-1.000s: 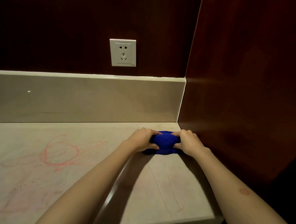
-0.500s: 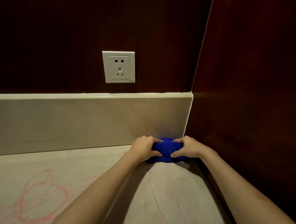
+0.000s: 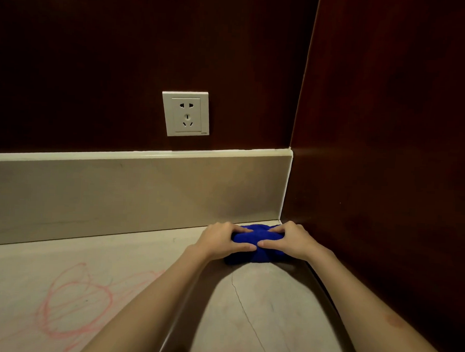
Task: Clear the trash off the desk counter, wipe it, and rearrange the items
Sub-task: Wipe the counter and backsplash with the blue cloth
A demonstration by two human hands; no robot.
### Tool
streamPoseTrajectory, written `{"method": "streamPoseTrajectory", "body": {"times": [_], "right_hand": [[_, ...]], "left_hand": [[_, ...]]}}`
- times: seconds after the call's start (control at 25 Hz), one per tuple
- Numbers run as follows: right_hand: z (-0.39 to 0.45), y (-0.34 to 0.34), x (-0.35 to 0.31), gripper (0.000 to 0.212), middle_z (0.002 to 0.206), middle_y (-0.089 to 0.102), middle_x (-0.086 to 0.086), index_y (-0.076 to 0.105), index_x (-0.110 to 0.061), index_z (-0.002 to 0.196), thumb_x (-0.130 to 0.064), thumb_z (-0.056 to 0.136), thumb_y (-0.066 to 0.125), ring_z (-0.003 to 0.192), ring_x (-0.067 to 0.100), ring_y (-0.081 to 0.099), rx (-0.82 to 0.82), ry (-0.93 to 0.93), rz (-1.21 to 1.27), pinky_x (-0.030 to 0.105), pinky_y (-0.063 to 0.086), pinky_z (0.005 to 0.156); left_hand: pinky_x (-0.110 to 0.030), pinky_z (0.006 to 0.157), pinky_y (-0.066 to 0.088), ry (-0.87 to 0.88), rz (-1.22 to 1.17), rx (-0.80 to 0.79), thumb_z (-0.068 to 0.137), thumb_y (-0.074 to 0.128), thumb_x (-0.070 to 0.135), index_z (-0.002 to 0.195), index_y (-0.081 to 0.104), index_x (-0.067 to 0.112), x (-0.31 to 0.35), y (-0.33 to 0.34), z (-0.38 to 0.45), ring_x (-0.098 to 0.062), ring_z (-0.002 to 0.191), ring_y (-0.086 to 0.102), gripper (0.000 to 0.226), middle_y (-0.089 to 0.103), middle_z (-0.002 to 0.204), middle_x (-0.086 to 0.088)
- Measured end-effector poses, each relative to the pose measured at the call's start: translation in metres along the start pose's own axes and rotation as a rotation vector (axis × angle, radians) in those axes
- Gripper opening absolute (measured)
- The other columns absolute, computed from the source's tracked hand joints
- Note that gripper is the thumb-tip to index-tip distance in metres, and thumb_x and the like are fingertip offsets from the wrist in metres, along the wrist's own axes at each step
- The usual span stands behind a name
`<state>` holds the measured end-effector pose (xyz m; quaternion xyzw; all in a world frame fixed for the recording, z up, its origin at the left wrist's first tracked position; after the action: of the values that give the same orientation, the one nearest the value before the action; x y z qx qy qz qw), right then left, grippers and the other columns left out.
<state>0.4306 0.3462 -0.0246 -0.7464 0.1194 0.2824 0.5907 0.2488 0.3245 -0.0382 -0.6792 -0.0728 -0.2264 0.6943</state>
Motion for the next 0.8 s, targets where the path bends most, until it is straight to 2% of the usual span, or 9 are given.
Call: {"method": "streamPoseTrajectory", "body": {"times": [0.24,0.4,0.56,0.8], "right_hand": [[-0.055,0.008,0.008,0.063,0.122,0.065,-0.001,0.063,-0.020,0.123,-0.055,0.072,0.073,0.105,0.016,0.060,-0.005,-0.037,0.005,0.034,0.051,0.093],[-0.106,0.014,0.012,0.061,0.125,0.063,-0.001,0.059,-0.019,0.128,-0.050,0.077,0.071,0.107,0.015,0.059,-0.028,-0.121,-0.021,0.027,0.049,0.088],[-0.151,0.018,0.017,0.059,0.129,0.061,-0.001,0.056,-0.020,0.131,-0.049,0.081,0.067,0.112,0.015,0.057,-0.041,-0.210,-0.072,0.029,0.048,0.094],[-0.207,0.018,0.025,0.059,0.131,0.060,-0.002,0.052,-0.023,0.135,-0.052,0.084,0.062,0.116,0.015,0.056,-0.061,-0.293,-0.130,0.029,0.044,0.096]], "left_hand": [[-0.029,0.086,0.046,-0.018,0.017,0.011,0.080,0.059,0.067,0.130,0.058,0.034,0.030,0.008,-0.053,-0.018,0.105,0.062,0.060,0.067,0.122,0.004],[-0.025,0.079,0.045,-0.026,0.026,0.010,0.079,0.060,0.067,0.128,0.060,0.035,0.054,0.016,-0.098,-0.016,0.097,0.064,0.059,0.069,0.117,0.005],[-0.023,0.076,0.045,-0.032,0.018,0.024,0.080,0.060,0.064,0.130,0.059,0.033,0.081,0.020,-0.141,-0.014,0.093,0.064,0.058,0.070,0.116,0.003],[-0.015,0.068,0.036,-0.034,0.023,0.032,0.082,0.060,0.060,0.132,0.056,0.031,0.111,0.031,-0.189,-0.007,0.085,0.059,0.058,0.070,0.114,0.002]]}}
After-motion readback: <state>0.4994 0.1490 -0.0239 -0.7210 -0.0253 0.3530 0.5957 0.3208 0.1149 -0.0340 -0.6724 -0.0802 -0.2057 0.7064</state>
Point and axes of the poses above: each hand's wrist, its own z-axis towards the middle knuckle, its own y-axis out of the palm, x = y × z, the point moved 4 cm from there along z, towards the middle knuckle
